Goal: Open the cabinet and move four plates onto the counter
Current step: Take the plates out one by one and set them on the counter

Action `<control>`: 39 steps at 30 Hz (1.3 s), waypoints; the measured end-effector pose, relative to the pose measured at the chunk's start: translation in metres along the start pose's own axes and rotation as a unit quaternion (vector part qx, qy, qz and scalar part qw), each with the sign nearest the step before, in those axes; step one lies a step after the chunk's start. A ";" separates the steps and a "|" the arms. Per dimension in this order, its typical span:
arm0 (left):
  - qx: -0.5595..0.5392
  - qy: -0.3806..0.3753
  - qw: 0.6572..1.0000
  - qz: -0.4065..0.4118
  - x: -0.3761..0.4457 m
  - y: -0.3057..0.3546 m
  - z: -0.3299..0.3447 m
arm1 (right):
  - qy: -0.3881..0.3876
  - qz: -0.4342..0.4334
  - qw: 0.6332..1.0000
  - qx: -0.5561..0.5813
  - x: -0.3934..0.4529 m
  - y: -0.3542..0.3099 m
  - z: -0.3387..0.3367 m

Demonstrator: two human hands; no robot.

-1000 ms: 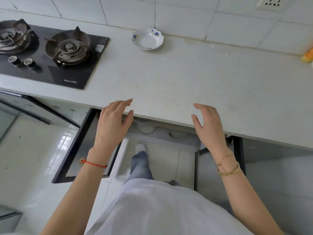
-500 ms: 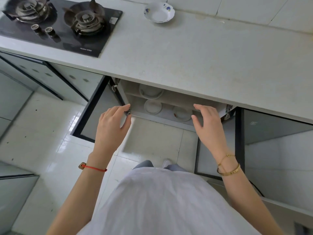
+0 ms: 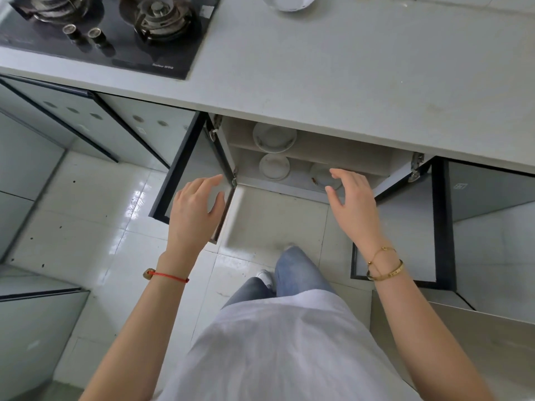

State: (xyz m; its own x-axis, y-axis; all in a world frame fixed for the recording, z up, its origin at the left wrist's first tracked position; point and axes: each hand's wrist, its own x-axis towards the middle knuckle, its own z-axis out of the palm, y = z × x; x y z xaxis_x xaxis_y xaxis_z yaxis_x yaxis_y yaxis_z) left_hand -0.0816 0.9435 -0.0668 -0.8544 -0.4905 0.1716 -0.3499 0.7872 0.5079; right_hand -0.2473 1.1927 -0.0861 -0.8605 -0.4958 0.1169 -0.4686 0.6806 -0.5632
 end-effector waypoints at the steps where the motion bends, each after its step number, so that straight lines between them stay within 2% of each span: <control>1: 0.003 -0.003 1.000 -0.003 0.004 -0.006 0.004 | -0.003 0.004 1.000 -0.001 0.004 0.002 0.006; 8: 0.018 -0.004 1.000 -0.005 0.051 -0.057 0.067 | -0.018 0.017 1.000 -0.009 0.050 0.047 0.074; 17: 0.028 -0.004 0.999 0.018 0.126 -0.144 0.220 | -0.035 0.016 0.999 -0.033 0.130 0.132 0.209; 22: 0.001 0.008 1.000 0.022 0.177 -0.201 0.325 | -0.009 -0.007 0.999 -0.045 0.177 0.193 0.298; 28: 0.022 0.058 0.996 0.060 0.236 -0.260 0.410 | 0.037 -0.031 0.997 -0.057 0.237 0.249 0.384; 34: 0.028 0.083 0.994 0.068 0.280 -0.285 0.459 | 0.082 -0.040 0.995 -0.048 0.288 0.279 0.432; 39: 0.033 0.046 0.997 0.058 0.318 -0.290 0.472 | 0.081 -0.025 0.996 -0.038 0.322 0.293 0.445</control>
State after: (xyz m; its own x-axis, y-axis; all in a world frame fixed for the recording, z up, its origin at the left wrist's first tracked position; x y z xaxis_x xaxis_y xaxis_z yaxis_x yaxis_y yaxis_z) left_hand -0.4329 0.7359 -0.5580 -0.8526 -0.4253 0.3036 -0.2787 0.8616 0.4243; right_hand -0.5729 0.9919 -0.5774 -0.8542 -0.4405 0.2762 -0.5194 0.6994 -0.4909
